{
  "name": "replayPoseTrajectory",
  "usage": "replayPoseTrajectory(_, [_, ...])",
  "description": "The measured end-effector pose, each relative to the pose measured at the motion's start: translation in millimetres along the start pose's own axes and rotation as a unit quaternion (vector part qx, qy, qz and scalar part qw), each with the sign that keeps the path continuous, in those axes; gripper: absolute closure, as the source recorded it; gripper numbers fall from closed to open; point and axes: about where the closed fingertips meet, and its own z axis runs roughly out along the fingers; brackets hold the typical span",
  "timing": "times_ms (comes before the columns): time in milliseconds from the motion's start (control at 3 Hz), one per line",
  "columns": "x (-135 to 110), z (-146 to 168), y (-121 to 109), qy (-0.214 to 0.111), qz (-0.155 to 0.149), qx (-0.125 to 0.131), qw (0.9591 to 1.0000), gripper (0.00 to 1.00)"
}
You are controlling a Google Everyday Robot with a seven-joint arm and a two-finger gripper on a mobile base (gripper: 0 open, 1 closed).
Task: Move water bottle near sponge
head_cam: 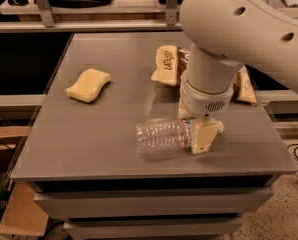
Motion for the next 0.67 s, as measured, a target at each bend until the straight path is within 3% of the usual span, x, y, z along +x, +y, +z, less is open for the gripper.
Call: replayPoseTrajectory(667, [-15.2, -23.4, -10.9, -0.022, -0.021, 0.009, 0.9995, 0.89])
